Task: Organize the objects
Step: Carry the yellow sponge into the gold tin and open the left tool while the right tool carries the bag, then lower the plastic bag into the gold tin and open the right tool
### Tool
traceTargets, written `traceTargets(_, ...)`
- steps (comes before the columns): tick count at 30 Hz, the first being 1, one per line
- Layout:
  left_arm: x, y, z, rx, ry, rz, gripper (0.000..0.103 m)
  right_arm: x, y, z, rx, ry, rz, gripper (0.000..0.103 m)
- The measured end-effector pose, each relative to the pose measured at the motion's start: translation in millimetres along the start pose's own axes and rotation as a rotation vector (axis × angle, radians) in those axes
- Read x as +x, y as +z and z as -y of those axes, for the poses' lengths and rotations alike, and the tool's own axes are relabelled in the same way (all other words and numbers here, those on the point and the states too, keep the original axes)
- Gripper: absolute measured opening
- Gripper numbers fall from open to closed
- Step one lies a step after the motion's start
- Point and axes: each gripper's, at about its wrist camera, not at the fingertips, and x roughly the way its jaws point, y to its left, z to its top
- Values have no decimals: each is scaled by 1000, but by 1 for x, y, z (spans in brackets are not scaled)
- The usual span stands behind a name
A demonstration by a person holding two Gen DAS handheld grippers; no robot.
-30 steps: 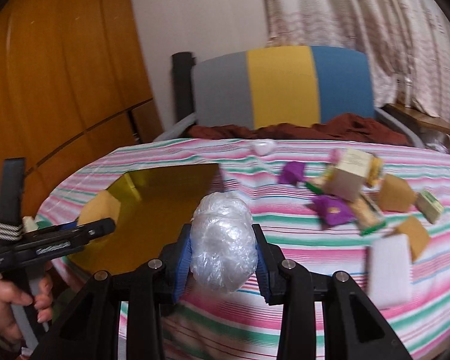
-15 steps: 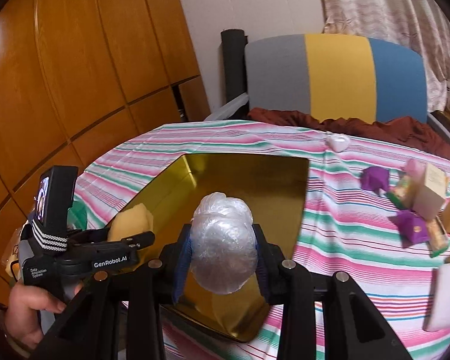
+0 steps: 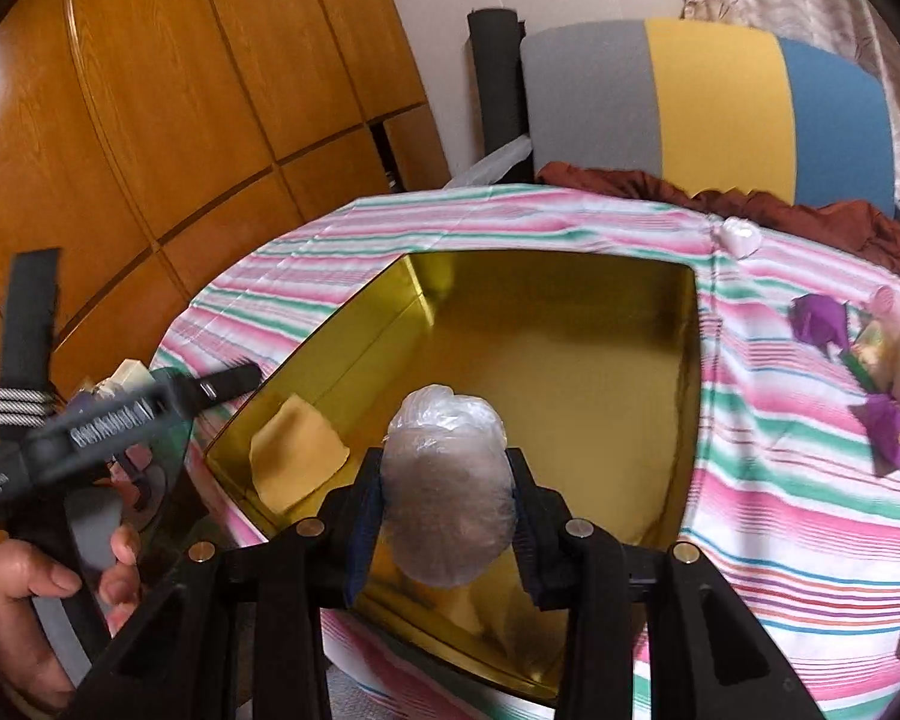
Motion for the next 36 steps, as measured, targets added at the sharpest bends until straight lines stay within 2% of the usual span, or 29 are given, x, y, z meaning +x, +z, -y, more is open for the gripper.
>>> traceTargets(5,-19,8,-12,-55,94,95,103,30,5,-17,-14,40,-66,39)
traceTargets(10,-29,12,-25,-112,87,124,103,53,7,-30,-5,61,-109,39)
traceTargets(12,-31,12,-29,-130,90,130,103,63,7,-35,-2,76,-138,42)
traceTargets(14,-33,12,-29,-142,89,137,103,72,6,-38,10,90,-176,54)
traceTargets(17,-35,11,-31,-153,76,133,103,71,4,-35,38,120,-187,59)
traceTargets(22,-34,9,-28,-151,72,135,103,34,5,-25,40,130,-71,59)
traceTargets(27,-31,2,-14,-130,42,117,103,-4,11,-12,13,53,64,60)
traceTargets(31,-29,-3,5,-94,2,90,103,-29,12,10,46,-16,127,60)
traceTargets(36,-32,-9,33,-32,-50,72,103,-50,8,37,89,-91,159,60)
